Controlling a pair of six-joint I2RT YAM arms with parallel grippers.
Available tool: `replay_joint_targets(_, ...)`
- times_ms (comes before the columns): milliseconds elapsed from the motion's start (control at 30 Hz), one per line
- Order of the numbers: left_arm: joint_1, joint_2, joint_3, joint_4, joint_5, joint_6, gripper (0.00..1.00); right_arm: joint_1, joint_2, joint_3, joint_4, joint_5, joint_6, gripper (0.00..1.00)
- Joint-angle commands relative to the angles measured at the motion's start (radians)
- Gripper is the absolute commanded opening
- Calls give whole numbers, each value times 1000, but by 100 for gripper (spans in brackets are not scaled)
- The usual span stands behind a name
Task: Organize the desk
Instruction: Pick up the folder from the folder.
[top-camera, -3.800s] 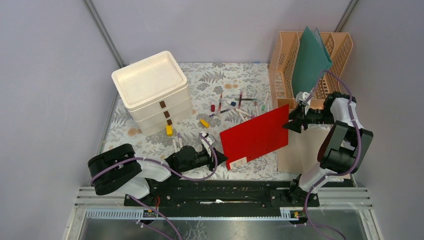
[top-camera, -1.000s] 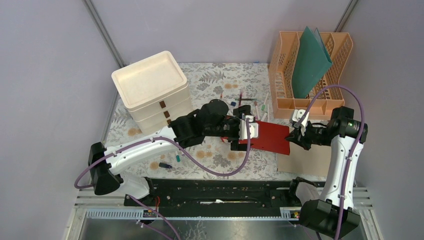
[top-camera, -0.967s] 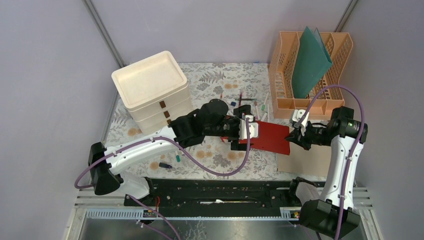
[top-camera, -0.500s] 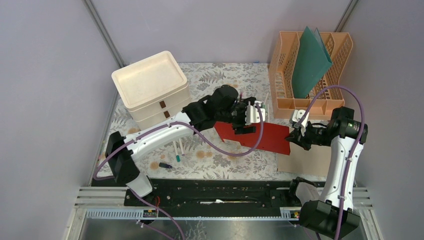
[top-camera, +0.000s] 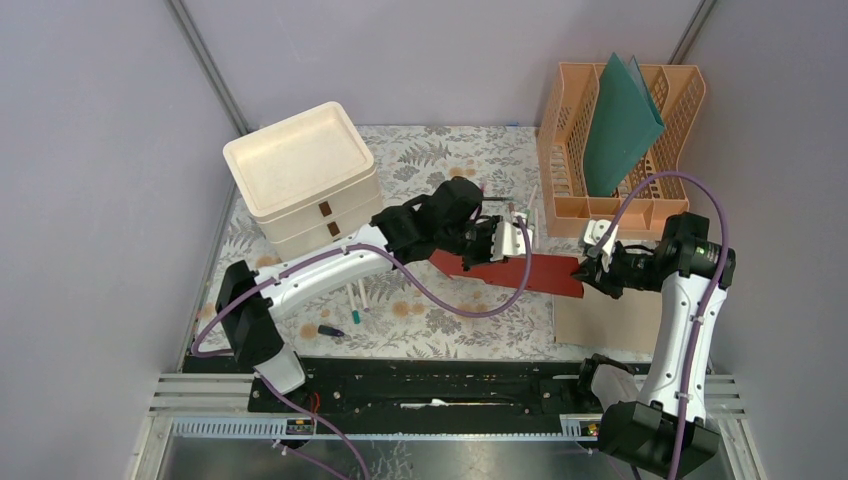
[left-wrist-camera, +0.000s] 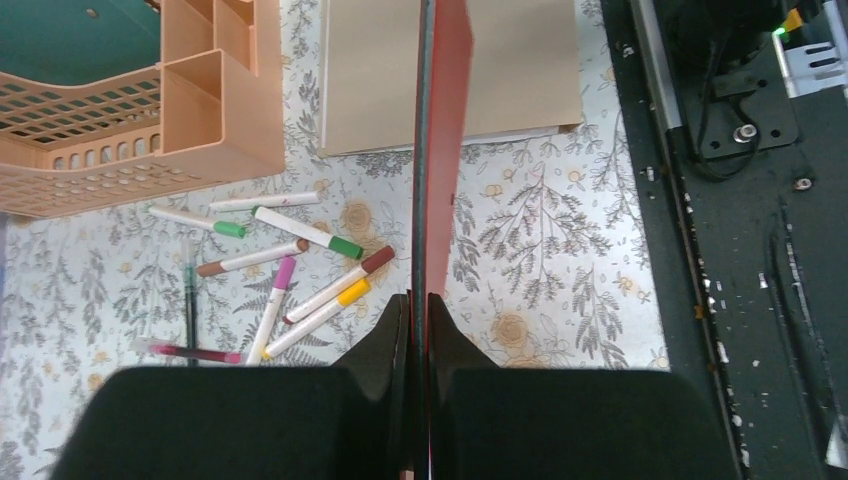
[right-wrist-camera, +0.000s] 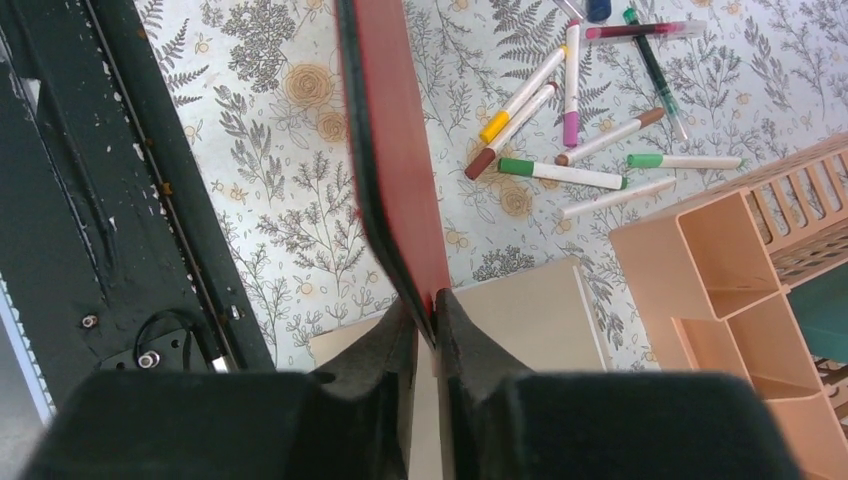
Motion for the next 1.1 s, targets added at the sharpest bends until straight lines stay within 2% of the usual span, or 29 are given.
replay_joint_targets(0, 12, -70, 7, 59, -16, -70, 0, 0, -24, 35, -49, -58, 93, 32)
replay_joint_targets(67, 24, -117, -34, 91, 7, -112, 0, 0, -36, 58, -49, -77, 133, 66)
replay_joint_targets(100, 31, -148, -63, 111, 18, -134, 0, 0, -41, 74, -49, -87, 158, 78)
replay_joint_targets(167, 45, -228, -131, 163, 35, -190, 0, 0, -48, 116, -49, -105, 215, 93)
replay_joint_targets(200, 51, -266, -171, 193, 39, -222, 0, 0, -46, 140, -49, -112, 244, 98)
replay_joint_targets(433, 133, -581, -521, 468, 23, -497, 0, 0, 20, 262, -47, -242, 398, 100)
replay_joint_targets(567, 185, -736, -658, 588, -24, -664, 0, 0, 48, 218, -10, -348, 441, 100)
replay_joint_targets(733, 232, -835, -746, 679, -28, -829, 0, 0, -8, 42, 268, -433, 687, 100)
replay_joint_targets(833, 247, -876, -807, 799, -6, -925, 0, 0, -71, -62, 452, -447, 849, 100)
replay_joint_targets(1067, 260, -857, -871, 1032, 90, -1099, 0, -1, -104, -207, 680, -606, 1058, 100)
